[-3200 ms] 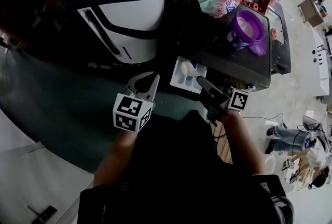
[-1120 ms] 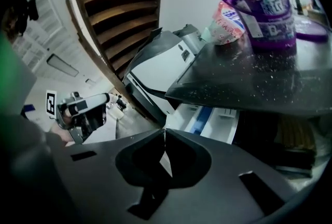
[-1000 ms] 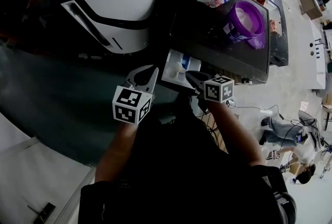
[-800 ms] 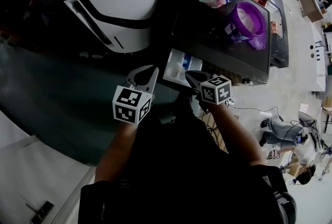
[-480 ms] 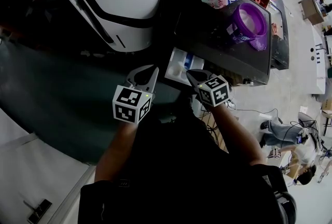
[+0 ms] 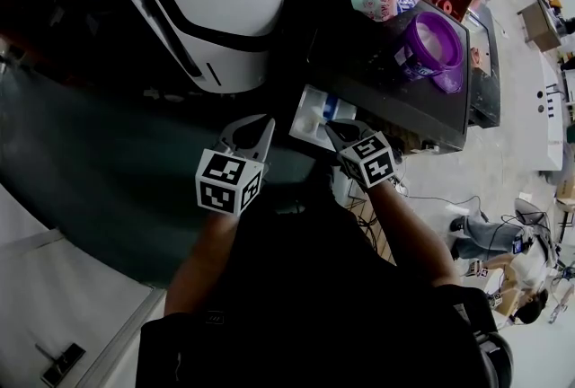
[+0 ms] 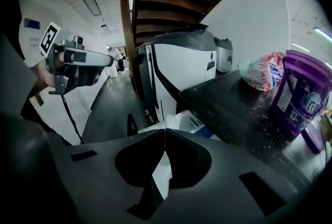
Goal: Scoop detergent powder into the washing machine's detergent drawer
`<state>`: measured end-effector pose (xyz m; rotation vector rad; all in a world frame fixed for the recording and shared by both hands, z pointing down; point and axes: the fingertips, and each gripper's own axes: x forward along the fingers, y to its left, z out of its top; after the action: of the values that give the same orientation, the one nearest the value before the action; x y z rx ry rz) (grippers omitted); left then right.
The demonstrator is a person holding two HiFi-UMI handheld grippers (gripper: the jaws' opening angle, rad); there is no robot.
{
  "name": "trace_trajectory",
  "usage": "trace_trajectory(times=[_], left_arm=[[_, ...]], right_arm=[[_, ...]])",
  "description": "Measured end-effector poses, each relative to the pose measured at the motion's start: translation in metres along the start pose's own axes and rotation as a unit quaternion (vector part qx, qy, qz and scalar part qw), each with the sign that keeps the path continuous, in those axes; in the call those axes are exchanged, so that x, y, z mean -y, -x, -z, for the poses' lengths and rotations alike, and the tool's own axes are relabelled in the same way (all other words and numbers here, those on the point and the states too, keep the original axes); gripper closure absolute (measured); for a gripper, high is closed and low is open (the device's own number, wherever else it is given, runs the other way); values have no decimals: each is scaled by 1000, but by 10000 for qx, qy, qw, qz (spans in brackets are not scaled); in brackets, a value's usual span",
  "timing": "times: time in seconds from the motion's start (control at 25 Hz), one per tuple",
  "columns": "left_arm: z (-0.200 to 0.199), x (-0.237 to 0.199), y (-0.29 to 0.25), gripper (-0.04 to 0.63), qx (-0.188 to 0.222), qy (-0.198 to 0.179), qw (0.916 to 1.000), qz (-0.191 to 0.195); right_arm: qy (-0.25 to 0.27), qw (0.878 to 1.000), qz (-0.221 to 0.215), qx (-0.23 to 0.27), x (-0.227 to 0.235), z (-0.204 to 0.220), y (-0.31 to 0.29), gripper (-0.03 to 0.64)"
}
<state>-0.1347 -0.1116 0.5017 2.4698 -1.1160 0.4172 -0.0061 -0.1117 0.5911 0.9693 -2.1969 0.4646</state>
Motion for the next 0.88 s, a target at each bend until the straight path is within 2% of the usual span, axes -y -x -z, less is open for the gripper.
trace_trajectory(times=[0.2, 0.88], left_arm=[[-1, -2, 3, 588, 31, 8, 10000, -3], [0, -6, -3, 588, 37, 56, 10000, 39]], right_arm=[[385, 9992, 88, -93, -4, -2, -1, 598], [1219, 9914, 325, -353, -7, -4, -5, 598]])
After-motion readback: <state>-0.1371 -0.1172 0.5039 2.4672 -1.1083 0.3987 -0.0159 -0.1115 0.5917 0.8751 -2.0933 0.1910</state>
